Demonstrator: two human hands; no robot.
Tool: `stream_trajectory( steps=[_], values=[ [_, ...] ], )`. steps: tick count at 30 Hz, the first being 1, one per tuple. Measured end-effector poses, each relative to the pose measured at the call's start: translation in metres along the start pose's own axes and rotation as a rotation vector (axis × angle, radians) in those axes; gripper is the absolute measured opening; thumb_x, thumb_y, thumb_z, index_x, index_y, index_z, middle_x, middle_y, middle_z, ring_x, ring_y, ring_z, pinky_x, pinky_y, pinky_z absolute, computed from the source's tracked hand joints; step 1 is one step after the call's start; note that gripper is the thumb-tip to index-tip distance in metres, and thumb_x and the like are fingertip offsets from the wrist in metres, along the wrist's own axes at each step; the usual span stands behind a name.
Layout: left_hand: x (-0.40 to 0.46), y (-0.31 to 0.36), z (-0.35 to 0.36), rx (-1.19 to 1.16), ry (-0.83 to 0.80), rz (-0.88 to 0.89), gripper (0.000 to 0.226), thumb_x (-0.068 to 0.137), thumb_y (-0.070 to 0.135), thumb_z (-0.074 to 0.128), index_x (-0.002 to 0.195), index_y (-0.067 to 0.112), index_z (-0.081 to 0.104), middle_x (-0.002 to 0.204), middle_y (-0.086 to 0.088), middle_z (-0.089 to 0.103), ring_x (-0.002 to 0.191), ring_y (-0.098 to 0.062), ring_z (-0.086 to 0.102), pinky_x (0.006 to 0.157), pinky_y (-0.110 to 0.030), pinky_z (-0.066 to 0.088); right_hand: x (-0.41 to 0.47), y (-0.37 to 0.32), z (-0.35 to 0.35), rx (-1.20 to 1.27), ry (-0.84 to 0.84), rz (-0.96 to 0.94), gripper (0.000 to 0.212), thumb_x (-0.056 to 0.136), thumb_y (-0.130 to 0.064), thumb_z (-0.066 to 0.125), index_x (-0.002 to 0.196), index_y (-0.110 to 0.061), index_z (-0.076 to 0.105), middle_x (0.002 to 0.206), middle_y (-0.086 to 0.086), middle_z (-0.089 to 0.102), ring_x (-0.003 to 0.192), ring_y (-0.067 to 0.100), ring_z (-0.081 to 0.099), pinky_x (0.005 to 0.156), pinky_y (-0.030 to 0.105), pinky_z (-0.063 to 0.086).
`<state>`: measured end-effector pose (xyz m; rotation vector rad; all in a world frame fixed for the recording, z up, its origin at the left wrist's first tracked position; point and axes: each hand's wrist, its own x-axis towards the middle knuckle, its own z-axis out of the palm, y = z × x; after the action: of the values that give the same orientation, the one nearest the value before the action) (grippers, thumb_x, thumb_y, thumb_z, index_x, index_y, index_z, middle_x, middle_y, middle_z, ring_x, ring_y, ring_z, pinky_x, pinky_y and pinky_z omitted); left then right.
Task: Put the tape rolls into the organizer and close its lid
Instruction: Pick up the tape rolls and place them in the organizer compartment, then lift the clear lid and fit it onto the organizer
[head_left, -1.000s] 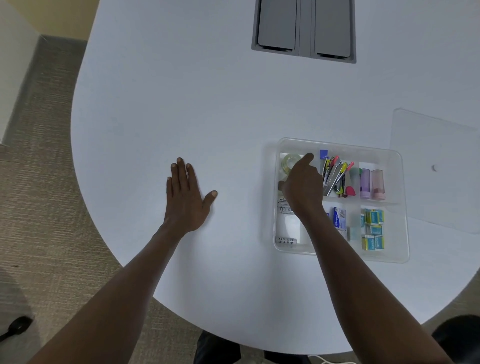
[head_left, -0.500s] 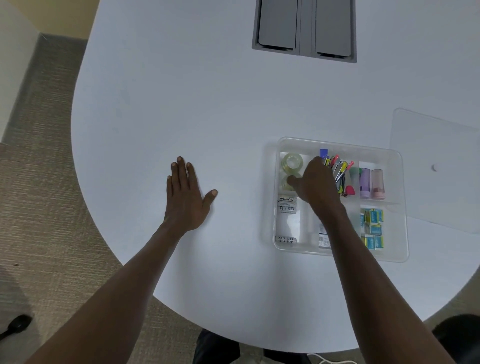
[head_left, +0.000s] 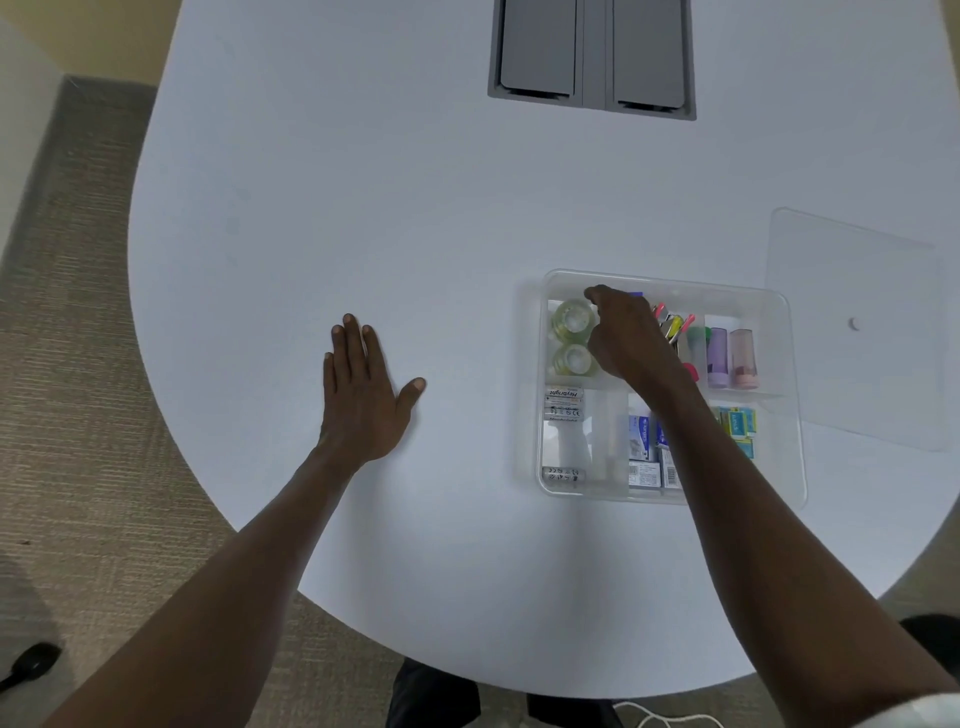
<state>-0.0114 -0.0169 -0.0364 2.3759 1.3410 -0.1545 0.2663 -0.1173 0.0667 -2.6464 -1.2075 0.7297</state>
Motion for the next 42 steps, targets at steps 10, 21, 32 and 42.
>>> stream_trajectory(
  steps=[10, 21, 32, 42],
  values=[
    [0.0, 0.0, 0.0, -0.004, -0.006, -0.001, 0.09, 0.094, 0.06, 0.031, 0.151, 0.001, -0.008, 0.16, -0.018, -0.018, 0.148, -0.031, -0.017, 0.12, -0.046, -0.001, 0.007, 0.011, 0.01, 0.022, 0.031, -0.033, 0.056, 0.078, 0.013, 0.051, 0.131, -0.004, 0.054, 0.121, 0.019, 0.065, 0.115, 0.034, 0.059, 0.093, 0.036, 0.049],
    [0.001, -0.001, 0.002, -0.007, -0.001, 0.002, 0.09, 0.094, 0.061, 0.029, 0.15, 0.002, -0.009, 0.159, -0.018, -0.019, 0.148, -0.03, -0.018, 0.12, -0.046, -0.002, 0.008, 0.016, 0.014, 0.082, 0.089, -0.02, 0.055, 0.079, 0.012, 0.052, 0.132, -0.002, 0.052, 0.124, 0.019, 0.064, 0.114, 0.033, 0.061, 0.096, 0.038, 0.05],
    [0.002, -0.001, -0.003, -0.033, -0.062, -0.006, 0.092, 0.094, 0.059, 0.034, 0.15, 0.0, -0.01, 0.159, -0.02, -0.019, 0.147, -0.033, -0.018, 0.119, -0.05, 0.001, -0.028, 0.017, 0.023, 0.155, 0.375, -0.136, 0.045, 0.086, 0.003, 0.048, 0.131, -0.001, 0.053, 0.13, 0.017, 0.061, 0.123, 0.03, 0.055, 0.107, 0.038, 0.04],
    [-0.011, 0.041, -0.032, -0.168, -0.057, 0.027, 0.078, 0.099, 0.046, 0.031, 0.15, -0.002, -0.004, 0.16, -0.019, -0.014, 0.149, -0.032, -0.013, 0.12, -0.049, 0.002, -0.073, 0.027, 0.021, 0.115, 0.479, -0.187, 0.042, 0.089, 0.0, 0.052, 0.131, 0.003, 0.05, 0.131, 0.021, 0.057, 0.125, 0.035, 0.051, 0.105, 0.041, 0.041]
  ],
)
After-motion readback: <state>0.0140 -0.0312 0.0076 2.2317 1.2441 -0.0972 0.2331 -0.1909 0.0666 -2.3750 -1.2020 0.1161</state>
